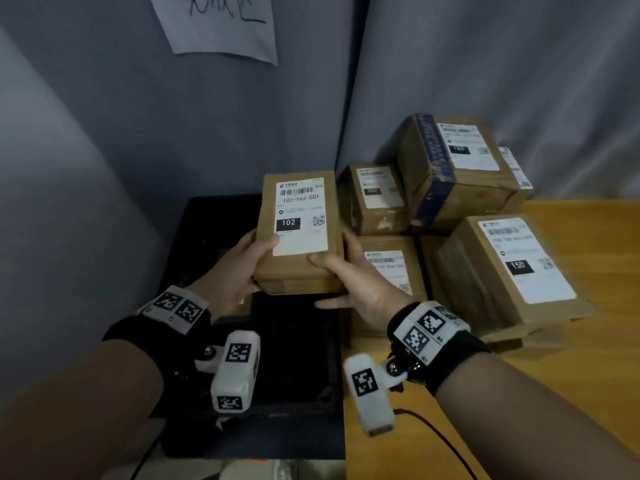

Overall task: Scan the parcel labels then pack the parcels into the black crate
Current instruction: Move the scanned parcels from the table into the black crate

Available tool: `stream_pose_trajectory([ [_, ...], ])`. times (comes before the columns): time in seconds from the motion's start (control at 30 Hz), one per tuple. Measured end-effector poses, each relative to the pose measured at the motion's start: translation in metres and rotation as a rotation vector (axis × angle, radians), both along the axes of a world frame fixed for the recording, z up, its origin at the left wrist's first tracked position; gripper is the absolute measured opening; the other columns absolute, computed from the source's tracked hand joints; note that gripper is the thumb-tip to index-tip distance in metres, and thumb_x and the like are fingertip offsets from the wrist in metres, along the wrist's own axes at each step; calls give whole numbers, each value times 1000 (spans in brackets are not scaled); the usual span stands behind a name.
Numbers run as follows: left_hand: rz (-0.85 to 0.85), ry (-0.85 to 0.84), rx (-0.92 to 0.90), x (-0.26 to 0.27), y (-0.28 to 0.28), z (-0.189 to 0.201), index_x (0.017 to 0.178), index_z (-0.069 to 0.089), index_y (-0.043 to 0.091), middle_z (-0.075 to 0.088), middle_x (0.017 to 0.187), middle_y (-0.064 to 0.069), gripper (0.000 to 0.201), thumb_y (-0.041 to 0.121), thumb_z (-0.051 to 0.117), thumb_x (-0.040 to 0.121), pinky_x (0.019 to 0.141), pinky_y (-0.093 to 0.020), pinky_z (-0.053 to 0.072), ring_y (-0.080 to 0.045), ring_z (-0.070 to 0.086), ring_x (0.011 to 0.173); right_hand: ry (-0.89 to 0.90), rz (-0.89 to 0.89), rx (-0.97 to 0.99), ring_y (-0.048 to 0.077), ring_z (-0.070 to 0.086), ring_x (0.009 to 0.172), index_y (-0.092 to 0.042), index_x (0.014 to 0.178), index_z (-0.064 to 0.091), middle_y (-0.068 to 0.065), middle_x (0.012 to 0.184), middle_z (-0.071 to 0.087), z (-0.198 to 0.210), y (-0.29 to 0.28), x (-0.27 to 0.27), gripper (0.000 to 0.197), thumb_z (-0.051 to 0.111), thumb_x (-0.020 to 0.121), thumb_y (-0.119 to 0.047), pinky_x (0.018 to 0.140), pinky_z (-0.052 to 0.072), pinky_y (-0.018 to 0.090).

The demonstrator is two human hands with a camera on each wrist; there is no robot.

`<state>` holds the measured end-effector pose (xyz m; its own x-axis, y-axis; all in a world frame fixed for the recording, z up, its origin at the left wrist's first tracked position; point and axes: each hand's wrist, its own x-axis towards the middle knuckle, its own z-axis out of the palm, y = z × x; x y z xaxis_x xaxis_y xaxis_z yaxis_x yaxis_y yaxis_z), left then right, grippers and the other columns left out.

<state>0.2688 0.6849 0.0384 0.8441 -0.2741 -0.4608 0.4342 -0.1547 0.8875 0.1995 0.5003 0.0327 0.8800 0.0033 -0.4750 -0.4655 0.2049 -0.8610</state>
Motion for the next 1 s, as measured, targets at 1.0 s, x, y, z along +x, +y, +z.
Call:
stream_pose_trajectory([
  [1.0,-383,-763,1464,107,138,-192,121,60,2,51,135,-22,51,27,68,77,112,-60,7,-50,18,139,282,-209,-174,27,56,118,-8,133,55,10,128,60,-290,105,161,45,61,89,-3,105,44,37],
])
